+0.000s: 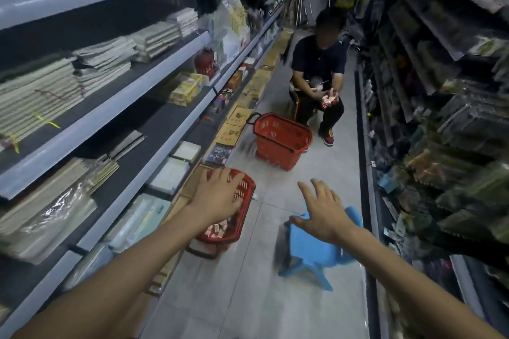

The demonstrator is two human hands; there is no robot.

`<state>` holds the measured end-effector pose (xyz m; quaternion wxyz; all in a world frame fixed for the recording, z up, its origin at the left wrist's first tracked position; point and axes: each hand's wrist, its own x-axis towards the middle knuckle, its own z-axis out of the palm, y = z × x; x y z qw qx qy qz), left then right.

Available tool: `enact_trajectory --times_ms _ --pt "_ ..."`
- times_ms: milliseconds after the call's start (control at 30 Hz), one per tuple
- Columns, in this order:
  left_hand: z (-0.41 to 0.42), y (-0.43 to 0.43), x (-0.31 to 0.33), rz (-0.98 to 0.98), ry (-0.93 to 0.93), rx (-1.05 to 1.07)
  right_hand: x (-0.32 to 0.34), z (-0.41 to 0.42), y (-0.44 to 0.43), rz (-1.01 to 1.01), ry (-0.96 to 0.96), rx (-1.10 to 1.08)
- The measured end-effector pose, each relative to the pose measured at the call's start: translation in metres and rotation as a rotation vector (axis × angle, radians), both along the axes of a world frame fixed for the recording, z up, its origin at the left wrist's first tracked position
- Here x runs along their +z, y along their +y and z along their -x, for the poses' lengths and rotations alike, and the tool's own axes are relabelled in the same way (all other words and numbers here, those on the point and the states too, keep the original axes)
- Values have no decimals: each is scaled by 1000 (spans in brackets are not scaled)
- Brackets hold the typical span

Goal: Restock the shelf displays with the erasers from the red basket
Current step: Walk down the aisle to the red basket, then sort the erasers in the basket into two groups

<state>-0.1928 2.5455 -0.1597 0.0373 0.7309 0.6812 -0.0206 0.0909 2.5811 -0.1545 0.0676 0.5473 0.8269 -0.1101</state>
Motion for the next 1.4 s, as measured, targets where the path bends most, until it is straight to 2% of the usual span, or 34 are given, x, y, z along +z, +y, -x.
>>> enact_trajectory --times_ms 233,467,767,1033,1267,1400 --pt "41 72 -14 28 -23 117 -15 48 125 33 5 147" --pt "63 75 -30 28 -76 366 -55 120 230 126 38 451" --pt "95 47 -70 107 -75 648 -81 224 289 145 -15 788" --pt "119 39 -95 147 -136 813 -107 281 312 140 -105 978" --pt "115 57 -118 175 -119 942 -131 323 361 148 -154 1175" --pt "93 92 -137 152 -142 1119 -156 342 401 183 -171 1316"
